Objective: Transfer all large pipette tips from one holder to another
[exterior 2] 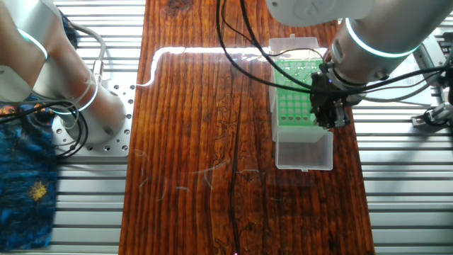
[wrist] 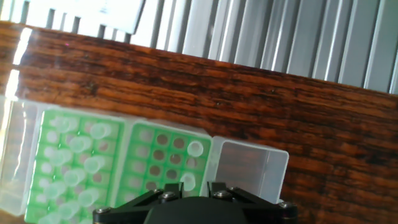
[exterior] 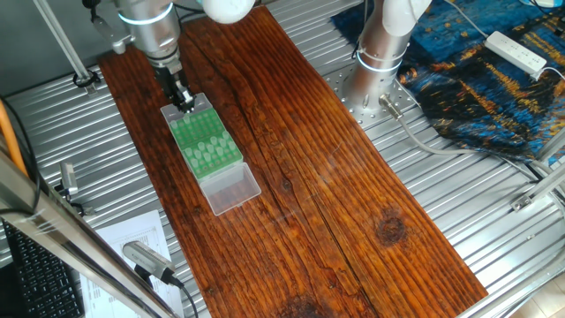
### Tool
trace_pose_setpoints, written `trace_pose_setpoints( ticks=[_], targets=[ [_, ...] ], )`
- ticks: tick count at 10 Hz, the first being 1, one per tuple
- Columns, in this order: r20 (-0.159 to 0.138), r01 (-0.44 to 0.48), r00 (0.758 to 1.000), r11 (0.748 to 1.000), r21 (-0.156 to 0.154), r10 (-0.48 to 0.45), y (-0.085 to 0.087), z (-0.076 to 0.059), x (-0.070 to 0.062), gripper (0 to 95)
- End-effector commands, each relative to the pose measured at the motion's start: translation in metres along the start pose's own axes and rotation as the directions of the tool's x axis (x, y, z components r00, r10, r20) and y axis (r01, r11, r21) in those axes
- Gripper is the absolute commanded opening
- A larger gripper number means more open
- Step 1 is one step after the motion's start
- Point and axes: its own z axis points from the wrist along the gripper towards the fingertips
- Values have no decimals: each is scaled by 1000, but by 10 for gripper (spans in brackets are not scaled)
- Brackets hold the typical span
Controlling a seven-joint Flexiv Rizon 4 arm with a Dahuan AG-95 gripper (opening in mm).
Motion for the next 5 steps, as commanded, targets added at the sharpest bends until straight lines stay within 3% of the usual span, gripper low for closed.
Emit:
trace_pose_setpoints(
  ticks=[1, 2, 5],
  targets=[
    [9, -9, 1000, 1000, -1, 9, 3, 7, -2, 190],
    [18, -17, 1000, 1000, 0, 17, 4, 10, 0, 380],
    [19, -12, 1000, 1000, 2, 12, 5, 12, 3, 380]
  ],
)
